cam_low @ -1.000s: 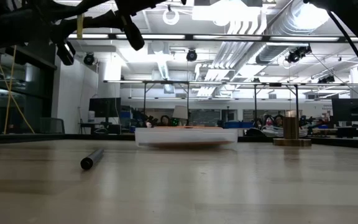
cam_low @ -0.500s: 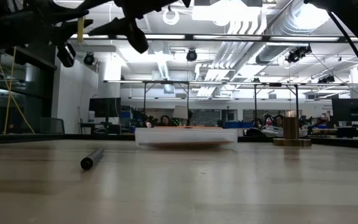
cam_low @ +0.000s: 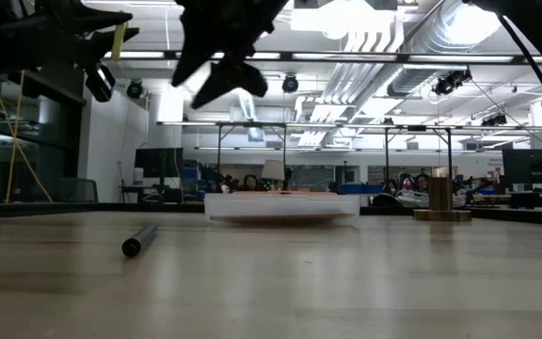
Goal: Pick & place school supplies into a supply box
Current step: Put the yellow pen into the orange supply box
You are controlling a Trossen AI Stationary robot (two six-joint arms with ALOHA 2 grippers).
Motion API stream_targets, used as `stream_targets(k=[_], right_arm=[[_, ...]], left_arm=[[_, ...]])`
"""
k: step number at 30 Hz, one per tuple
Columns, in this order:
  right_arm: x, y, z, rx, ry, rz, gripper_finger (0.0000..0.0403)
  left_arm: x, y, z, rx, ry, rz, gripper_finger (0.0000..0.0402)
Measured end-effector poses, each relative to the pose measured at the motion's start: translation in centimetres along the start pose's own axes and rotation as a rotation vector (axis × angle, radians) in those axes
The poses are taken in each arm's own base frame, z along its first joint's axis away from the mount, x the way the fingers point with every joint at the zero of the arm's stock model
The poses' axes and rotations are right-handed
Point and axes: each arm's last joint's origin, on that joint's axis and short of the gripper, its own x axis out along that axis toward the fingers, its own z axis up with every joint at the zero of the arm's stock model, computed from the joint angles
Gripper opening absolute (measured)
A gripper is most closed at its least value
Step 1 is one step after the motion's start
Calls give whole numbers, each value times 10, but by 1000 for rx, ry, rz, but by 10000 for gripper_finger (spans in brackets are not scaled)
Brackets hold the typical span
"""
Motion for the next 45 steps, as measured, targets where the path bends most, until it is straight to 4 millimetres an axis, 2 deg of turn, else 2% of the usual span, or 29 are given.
stream_targets(k=[6,12,20,28,34,38,45], right_arm=[[-33,12,-7,-76,-36,-200,183],[-62,24,-12,-144,-60,-276,183],[-74,29,-28,-175,18,-399,183],[-82,39,-42,-193,46,-489,170],[-126,36,-51,-140,-34,-555,157],[-146,29,-70,-74,-129,-497,148],[-168,10,-116,10,-321,-267,140]], left_arm=[[3,-4,8,18,77,75,75],[9,-18,29,103,108,117,76],[25,-25,45,159,173,172,76],[43,-20,47,187,242,192,76],[50,-14,42,172,289,199,76],[53,-12,40,172,299,204,76],[64,-6,38,180,290,220,76]])
